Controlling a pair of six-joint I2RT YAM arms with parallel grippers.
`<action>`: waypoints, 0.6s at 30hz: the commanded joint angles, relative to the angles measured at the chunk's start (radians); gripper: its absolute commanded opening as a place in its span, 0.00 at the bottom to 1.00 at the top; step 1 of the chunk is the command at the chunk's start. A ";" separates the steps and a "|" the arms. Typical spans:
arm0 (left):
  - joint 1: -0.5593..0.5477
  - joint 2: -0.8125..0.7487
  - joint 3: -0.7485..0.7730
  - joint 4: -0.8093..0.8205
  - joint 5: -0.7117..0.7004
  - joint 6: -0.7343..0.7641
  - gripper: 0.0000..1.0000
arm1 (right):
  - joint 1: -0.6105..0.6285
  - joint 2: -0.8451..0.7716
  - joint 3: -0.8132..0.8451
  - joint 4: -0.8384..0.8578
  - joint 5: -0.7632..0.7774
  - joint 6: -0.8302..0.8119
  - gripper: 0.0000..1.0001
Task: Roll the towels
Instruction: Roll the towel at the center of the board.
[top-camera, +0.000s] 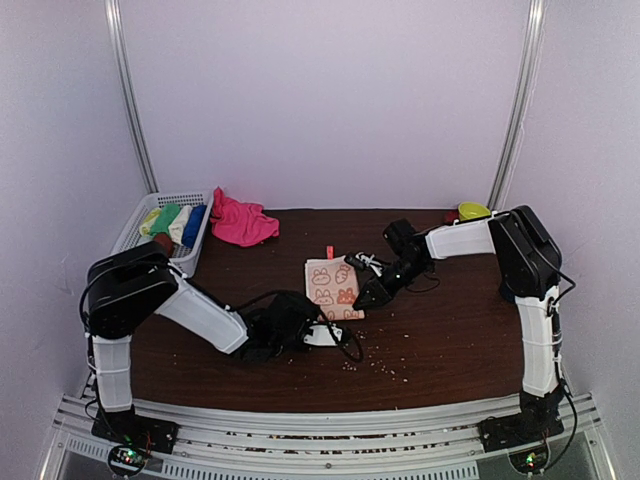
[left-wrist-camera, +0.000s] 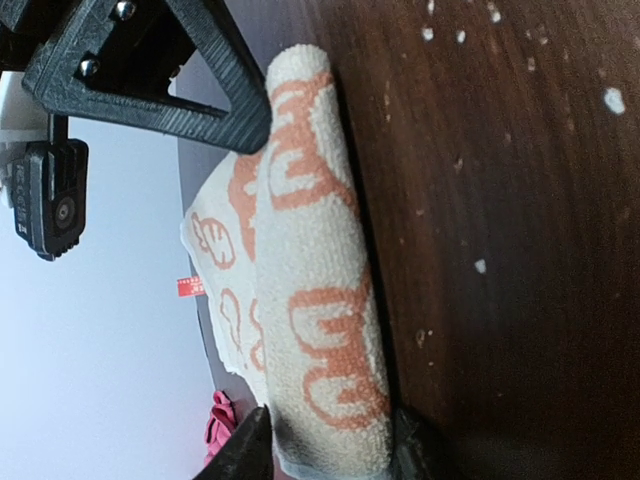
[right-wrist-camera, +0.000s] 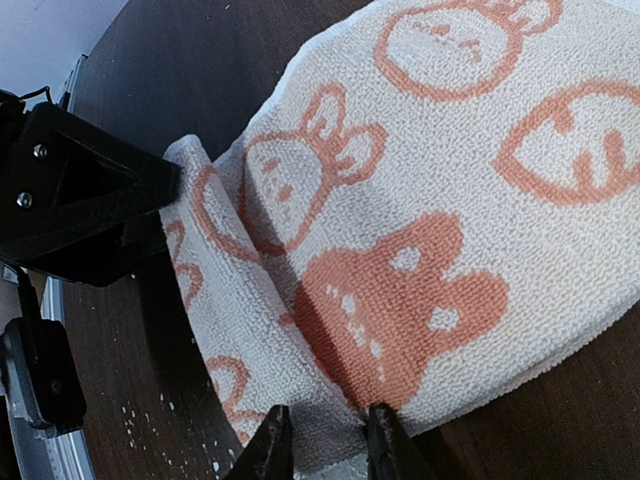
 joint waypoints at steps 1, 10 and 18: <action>0.012 0.061 0.009 -0.092 -0.020 0.017 0.37 | -0.005 0.039 0.004 -0.051 0.055 -0.005 0.28; 0.013 0.086 0.028 -0.124 -0.018 0.002 0.06 | -0.004 0.039 0.008 -0.058 0.055 -0.010 0.28; 0.014 0.072 0.043 -0.165 0.007 -0.039 0.00 | -0.004 0.024 0.037 -0.114 0.051 -0.060 0.31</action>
